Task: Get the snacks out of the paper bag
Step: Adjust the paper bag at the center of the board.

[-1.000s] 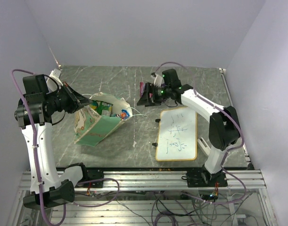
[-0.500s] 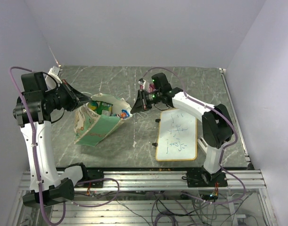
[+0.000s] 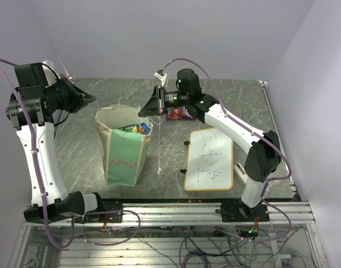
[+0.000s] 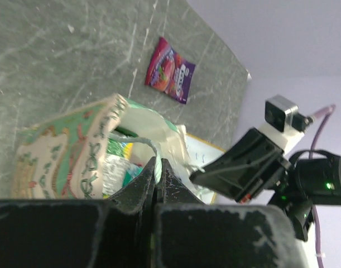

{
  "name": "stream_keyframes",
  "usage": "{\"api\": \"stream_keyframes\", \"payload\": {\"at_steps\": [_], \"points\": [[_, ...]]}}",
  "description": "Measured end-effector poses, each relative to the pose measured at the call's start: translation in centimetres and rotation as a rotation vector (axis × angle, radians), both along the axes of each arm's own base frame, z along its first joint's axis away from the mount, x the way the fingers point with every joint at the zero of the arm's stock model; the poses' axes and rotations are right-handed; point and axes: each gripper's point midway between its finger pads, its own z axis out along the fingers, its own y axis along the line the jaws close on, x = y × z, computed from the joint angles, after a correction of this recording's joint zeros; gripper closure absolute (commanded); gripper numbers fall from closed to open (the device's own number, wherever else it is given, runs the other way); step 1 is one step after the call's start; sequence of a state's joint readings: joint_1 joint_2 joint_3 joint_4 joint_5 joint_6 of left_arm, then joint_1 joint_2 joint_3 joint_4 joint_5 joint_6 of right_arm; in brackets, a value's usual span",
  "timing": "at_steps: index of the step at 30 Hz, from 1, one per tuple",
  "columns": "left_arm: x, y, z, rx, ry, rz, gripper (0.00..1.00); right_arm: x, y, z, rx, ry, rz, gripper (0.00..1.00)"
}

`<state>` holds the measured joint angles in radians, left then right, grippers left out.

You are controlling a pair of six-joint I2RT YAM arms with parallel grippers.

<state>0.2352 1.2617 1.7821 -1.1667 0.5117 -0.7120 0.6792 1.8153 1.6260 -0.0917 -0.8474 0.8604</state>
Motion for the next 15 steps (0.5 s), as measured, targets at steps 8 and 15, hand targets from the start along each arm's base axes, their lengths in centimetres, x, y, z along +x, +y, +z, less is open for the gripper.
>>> {"api": "stream_keyframes", "payload": {"at_steps": [8, 15], "points": [[-1.1, 1.1, -4.3, 0.032, 0.066, 0.066, 0.93, -3.2, -2.5, -2.2, -0.053, -0.057, 0.062, 0.96], [-2.6, 0.4, -7.9, 0.001, 0.141, 0.052, 0.93, -7.3, -4.6, -7.6, -0.175, -0.046, 0.166, 0.93]]}}
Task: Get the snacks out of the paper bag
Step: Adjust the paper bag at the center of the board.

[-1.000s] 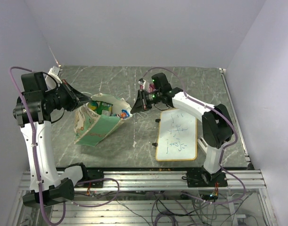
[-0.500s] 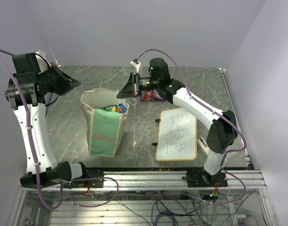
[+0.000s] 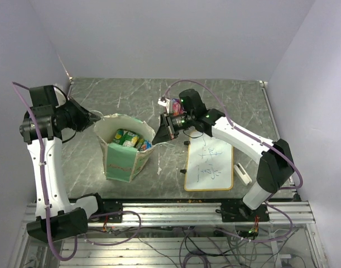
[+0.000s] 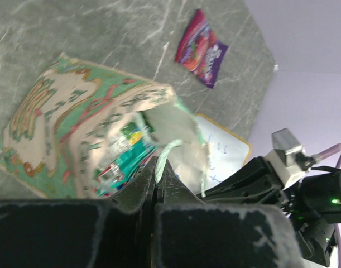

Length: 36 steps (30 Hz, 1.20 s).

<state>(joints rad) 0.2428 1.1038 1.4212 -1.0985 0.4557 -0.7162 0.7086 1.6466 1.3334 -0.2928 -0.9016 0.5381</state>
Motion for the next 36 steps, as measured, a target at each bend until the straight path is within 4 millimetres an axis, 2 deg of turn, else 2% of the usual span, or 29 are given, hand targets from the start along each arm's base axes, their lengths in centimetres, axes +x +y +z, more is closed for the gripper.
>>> {"api": "stream_keyframes", "payload": {"at_steps": [6, 8, 12, 15, 17, 18, 21, 23, 25, 27, 29, 32, 36], "points": [[3.6, 0.2, 6.0, 0.004, -0.192, -0.025, 0.93, -1.1, 1.0, 1.6, 0.033, -0.132, 0.083, 0.92], [4.8, 0.1, 7.1, -0.012, -0.226, -0.035, 0.93, -1.2, 1.6, 1.9, 0.034, -0.141, 0.096, 0.92], [7.2, -0.1, 8.7, -0.058, -0.295, -0.058, 0.93, 0.1, 3.6, 3.4, 0.05, -0.192, 0.092, 0.92], [7.4, -0.4, 9.3, -0.064, -0.326, -0.077, 0.93, 0.4, 4.2, 3.5, 0.053, -0.217, 0.082, 0.92], [6.7, -0.7, 8.8, -0.067, -0.333, -0.09, 0.93, 0.0, 4.4, 2.6, 0.042, -0.223, 0.093, 0.92], [6.1, -0.9, 8.1, -0.069, -0.33, -0.098, 0.93, -0.5, 4.4, 1.5, 0.024, -0.222, 0.099, 0.91], [3.2, -1.9, 4.4, -0.096, -0.256, -0.113, 0.93, -2.9, 3.9, -3.3, -0.078, -0.207, 0.14, 0.87], [1.5, -2.5, 3.0, -0.11, -0.222, -0.126, 0.93, -5.0, 3.4, -6.0, -0.153, -0.198, 0.184, 0.84], [0.2, -2.8, 2.3, -0.109, -0.205, -0.13, 0.93, -6.8, 3.0, -7.8, -0.215, -0.206, 0.229, 0.81], [-0.8, -3.0, 2.2, -0.1, -0.205, -0.134, 0.93, -8.0, 2.9, -8.6, -0.25, -0.23, 0.261, 0.78], [-1.5, -3.1, 2.2, -0.099, -0.21, -0.133, 0.93, -8.0, 2.7, -9.0, -0.278, -0.259, 0.261, 0.75], [-2.1, -3.4, 2.0, -0.117, -0.208, -0.123, 0.93, -6.6, 1.9, -9.6, -0.347, -0.316, 0.228, 0.71], [-2.5, -3.7, 1.7, -0.152, -0.202, -0.107, 0.93, -3.7, 1.6, -8.2, -0.411, -0.445, 0.163, 0.59]]}}
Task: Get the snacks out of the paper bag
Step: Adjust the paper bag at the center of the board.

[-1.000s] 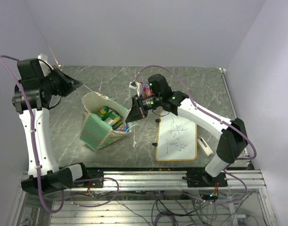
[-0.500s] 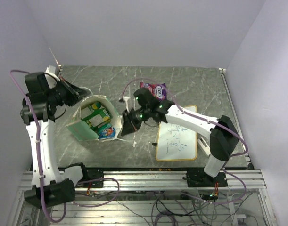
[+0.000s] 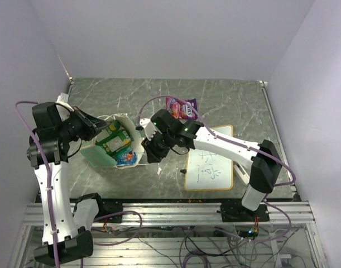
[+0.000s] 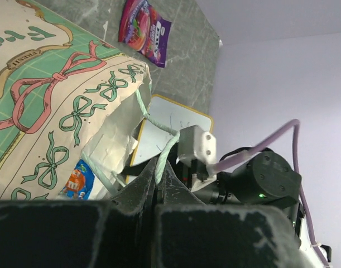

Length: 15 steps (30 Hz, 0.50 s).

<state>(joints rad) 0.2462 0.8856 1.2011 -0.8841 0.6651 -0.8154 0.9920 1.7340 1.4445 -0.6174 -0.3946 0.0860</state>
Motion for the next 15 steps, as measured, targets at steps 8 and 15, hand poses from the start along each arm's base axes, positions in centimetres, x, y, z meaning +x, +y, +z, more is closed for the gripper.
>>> {"api": "stream_keyframes", "payload": {"at_steps": [8, 15], "points": [[-0.6, -0.8, 0.5, -0.049, 0.001, -0.03, 0.93, 3.3, -1.4, 3.8, 0.001, -0.21, -0.102, 0.45], [-1.7, -1.6, 1.0, -0.08, -0.015, -0.049, 0.93, 2.0, 0.6, 7.9, 0.201, -0.282, -0.089, 0.43]]}}
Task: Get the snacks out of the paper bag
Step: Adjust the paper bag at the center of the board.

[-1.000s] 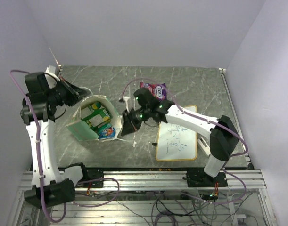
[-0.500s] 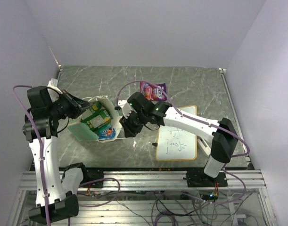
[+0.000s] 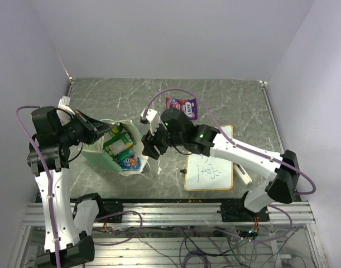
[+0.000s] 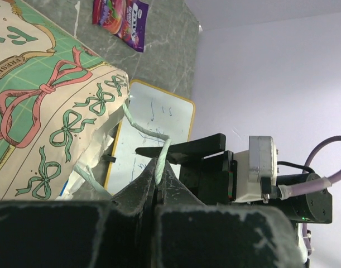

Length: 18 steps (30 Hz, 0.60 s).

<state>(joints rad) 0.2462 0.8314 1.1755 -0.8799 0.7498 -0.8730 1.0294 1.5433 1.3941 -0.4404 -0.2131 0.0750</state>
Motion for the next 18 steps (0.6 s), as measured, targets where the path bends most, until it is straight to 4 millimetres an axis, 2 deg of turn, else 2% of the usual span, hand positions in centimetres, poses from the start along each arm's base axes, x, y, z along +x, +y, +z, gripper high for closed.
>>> {"api": "stream_keyframes", "payload": {"at_steps": [5, 10, 14, 18], "points": [[-0.5, -0.4, 0.3, -0.019, -0.007, -0.018, 0.93, -1.0, 2.2, 0.6, 0.075, -0.083, 0.067, 0.42], [-0.6, -0.7, 0.5, -0.03, -0.002, -0.036, 0.93, -1.4, 2.1, 0.7, 0.101, -0.159, 0.097, 0.43], [-0.7, -0.8, 0.5, -0.038, 0.006, -0.051, 0.93, -1.8, 2.8, 1.2, 0.133, -0.187, 0.12, 0.49], [-0.7, -0.9, 0.1, -0.043, 0.027, -0.062, 0.93, -2.5, 5.1, -0.3, 0.116, -0.166, 0.166, 0.5]]}}
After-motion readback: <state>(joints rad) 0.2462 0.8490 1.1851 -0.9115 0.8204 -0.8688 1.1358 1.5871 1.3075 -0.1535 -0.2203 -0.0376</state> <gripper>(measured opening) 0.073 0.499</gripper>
